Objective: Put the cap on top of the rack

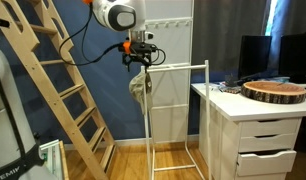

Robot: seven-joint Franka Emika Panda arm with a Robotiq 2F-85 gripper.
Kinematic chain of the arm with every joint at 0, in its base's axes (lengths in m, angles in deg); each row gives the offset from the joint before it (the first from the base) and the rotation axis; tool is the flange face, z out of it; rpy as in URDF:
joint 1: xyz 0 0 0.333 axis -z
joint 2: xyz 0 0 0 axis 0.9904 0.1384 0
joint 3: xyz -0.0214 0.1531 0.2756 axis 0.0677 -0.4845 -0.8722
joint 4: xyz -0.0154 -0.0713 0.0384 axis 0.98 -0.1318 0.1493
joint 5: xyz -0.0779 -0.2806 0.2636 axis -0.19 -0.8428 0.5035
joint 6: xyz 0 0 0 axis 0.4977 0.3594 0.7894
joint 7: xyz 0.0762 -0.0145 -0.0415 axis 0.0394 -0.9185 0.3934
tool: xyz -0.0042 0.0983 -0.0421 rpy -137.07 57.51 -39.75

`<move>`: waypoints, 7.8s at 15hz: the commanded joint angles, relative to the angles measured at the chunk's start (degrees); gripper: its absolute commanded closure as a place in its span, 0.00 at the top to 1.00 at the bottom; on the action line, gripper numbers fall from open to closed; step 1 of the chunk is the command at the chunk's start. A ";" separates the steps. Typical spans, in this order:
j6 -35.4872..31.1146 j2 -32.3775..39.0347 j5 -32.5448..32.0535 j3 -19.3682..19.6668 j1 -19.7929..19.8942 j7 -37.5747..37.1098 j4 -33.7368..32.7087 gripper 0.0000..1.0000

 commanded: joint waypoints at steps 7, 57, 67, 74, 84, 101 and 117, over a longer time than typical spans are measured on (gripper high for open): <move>-0.57 11.05 25.84 -1.15 1.93 31.02 -6.50 1.00; -3.65 -7.19 30.12 -1.40 2.60 43.94 -11.16 0.04; -3.82 -5.20 35.34 0.71 2.13 47.75 -13.98 0.01; -0.53 0.57 52.32 2.76 3.05 61.78 -20.31 0.01; -10.08 11.59 76.39 -0.72 2.45 78.82 -35.62 0.01; -10.24 19.36 86.30 -0.95 3.44 93.31 -34.05 0.01; 2.66 6.96 54.95 2.05 7.17 57.99 -11.28 0.01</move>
